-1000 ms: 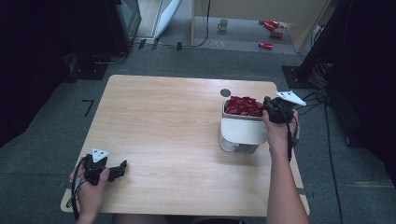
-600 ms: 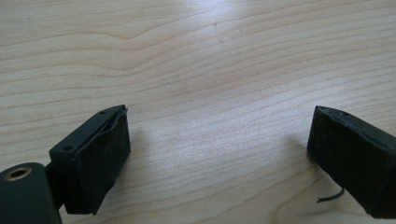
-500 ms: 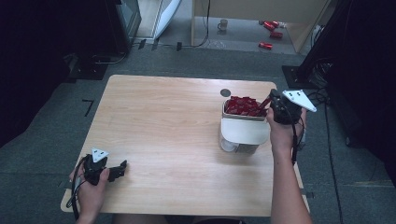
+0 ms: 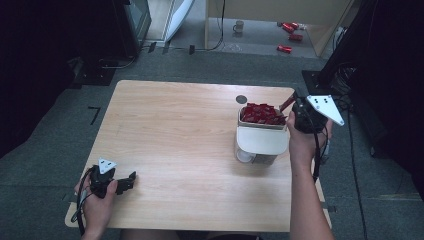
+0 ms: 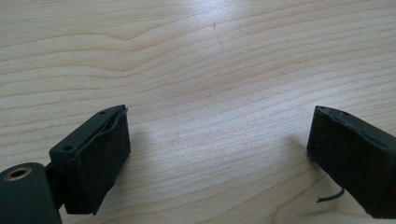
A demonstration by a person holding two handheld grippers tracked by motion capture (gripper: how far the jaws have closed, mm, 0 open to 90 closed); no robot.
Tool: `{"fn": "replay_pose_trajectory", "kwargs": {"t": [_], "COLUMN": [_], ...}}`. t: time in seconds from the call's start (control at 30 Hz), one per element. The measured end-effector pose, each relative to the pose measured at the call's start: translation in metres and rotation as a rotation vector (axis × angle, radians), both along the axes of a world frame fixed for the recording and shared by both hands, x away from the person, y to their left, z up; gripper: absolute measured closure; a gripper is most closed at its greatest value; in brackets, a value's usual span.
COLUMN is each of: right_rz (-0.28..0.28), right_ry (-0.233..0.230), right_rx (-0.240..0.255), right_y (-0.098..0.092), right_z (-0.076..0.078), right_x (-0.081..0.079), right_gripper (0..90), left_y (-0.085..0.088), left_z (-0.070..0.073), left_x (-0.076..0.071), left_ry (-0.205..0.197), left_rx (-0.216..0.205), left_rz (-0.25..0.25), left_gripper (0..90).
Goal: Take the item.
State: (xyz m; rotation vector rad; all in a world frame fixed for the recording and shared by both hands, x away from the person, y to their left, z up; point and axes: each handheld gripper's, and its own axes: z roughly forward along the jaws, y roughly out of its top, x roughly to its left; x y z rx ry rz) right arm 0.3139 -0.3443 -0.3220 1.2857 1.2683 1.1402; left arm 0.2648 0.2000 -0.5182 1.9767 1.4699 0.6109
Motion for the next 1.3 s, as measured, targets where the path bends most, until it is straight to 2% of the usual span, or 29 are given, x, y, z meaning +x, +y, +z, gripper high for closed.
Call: {"fn": "replay_pose_trajectory", "kwargs": {"t": [0.2, 0.33, 0.57, 0.77, 0.83, 0.87, 0.93, 1.07, 1.3], "right_rz": [0.025, 0.066, 0.117, 0.175, 0.193, 0.217, 0.224, 0.264, 0.295], "right_ry": [-0.036, -0.062, -0.07, -0.067, -0.063, -0.059, -0.057, -0.04, -0.01], "right_rx": [-0.006, -0.01, -0.01, -0.015, -0.005, 0.018, 0.022, 0.03, 0.037], "right_y": [0.007, 0.018, 0.037, 0.056, 0.062, 0.067, 0.069, 0.083, 0.096], "right_z": [0.014, 0.024, 0.025, 0.021, 0.02, 0.018, 0.017, 0.008, -0.01], "right_x": [-0.006, -0.011, -0.016, -0.019, -0.019, -0.019, -0.02, -0.02, -0.018], "right_gripper": [90.0, 90.0, 90.0, 90.0, 90.0, 90.0, 90.0, 90.0, 90.0], "left_y": [0.0, 0.0, 0.0, 0.0, 0.0, 0.0, 0.0, 0.0, 0.0], "left_z": [0.0, 0.0, 0.0, 0.0, 0.0, 0.0, 0.0, 0.0, 0.0], "left_x": [0.0, 0.0, 0.0, 0.0, 0.0, 0.0, 0.0, 0.0, 0.0], "left_ry": [0.001, 0.001, 0.001, 0.001, 0.001, 0.001, 0.001, 0.001, 0.001], "left_rx": [0.0, 0.0, 0.0, 0.0, 0.0, 0.0, 0.0, 0.0, 0.0], "left_rz": [0.0, 0.0, 0.0, -0.001, 0.0, -0.001, 0.0, 0.0, -0.001], "left_gripper": [6.4, 6.4, 6.4, 6.4, 6.4, 6.4, 6.4, 6.4, 6.4]}}
